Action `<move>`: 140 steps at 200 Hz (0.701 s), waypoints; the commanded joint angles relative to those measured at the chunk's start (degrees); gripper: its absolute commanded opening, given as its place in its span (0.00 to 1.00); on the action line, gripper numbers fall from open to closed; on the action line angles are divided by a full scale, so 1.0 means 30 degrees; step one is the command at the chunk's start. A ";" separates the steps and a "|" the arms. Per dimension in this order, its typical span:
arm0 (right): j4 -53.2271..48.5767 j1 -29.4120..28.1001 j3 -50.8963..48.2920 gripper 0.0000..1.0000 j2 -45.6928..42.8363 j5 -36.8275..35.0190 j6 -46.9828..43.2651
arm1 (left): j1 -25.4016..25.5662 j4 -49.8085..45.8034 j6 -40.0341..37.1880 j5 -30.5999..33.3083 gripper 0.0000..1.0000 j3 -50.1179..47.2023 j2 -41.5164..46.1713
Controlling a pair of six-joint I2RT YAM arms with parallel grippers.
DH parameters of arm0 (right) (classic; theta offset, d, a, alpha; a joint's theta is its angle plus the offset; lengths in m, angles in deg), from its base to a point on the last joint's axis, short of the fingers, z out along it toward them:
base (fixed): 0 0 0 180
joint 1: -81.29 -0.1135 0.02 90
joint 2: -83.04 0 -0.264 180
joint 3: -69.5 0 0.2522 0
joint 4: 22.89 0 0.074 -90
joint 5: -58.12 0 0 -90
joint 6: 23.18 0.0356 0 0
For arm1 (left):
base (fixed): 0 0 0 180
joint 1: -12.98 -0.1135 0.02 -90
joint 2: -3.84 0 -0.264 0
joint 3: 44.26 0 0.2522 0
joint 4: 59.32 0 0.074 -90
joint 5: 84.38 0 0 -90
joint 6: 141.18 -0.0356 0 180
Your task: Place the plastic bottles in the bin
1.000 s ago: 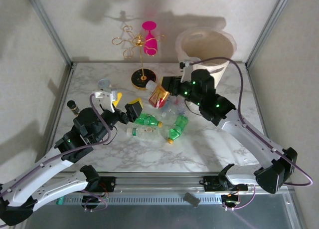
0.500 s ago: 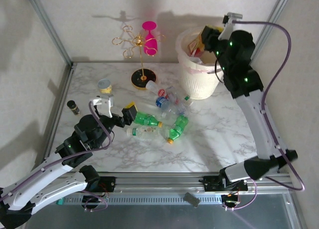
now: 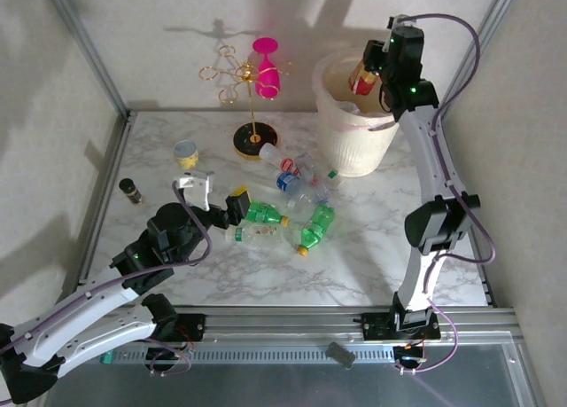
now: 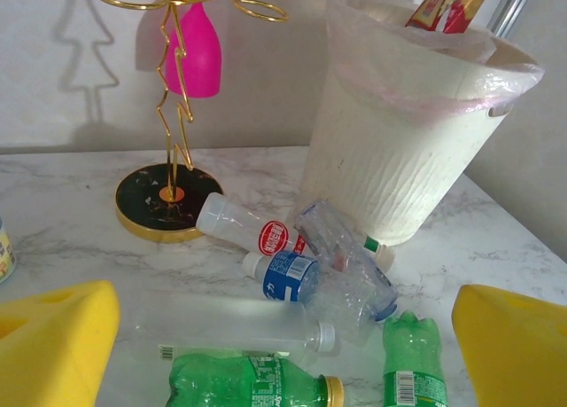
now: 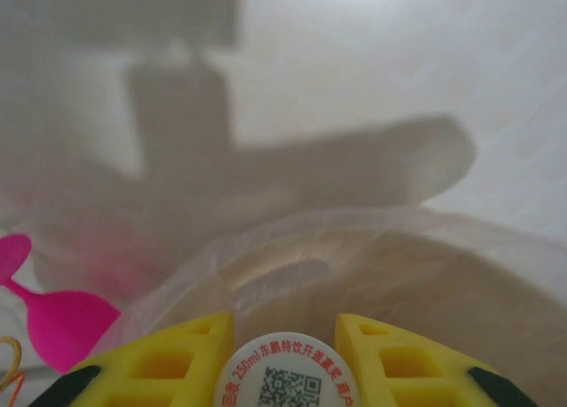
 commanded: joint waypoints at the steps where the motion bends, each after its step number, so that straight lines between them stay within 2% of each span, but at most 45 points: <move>1: -0.0308 0.0453 0.0848 0.10 0.0638 0.3518 0.1674 | -0.0165 0.0553 -0.0029 -0.0512 0.96 -0.0233 -0.0183; 29: -0.0573 0.0477 0.0917 0.16 0.1697 0.4595 0.1727 | -0.0165 0.0695 -0.0204 -0.0578 0.96 -0.0378 -0.0347; 91: -0.1298 0.0706 0.1664 0.25 0.3685 0.4918 0.1669 | -0.0165 0.0727 0.0100 0.0418 0.98 -0.0387 -0.0750; 121: -0.1442 0.0744 0.1938 0.44 0.3803 0.4870 0.1540 | -0.0189 0.0466 0.0256 0.0867 1.00 -0.0211 -0.0941; 140: -0.1497 0.0777 0.2037 0.54 0.3410 0.4728 0.1414 | -0.0294 0.0275 0.1082 0.2651 1.00 -0.0189 -0.1034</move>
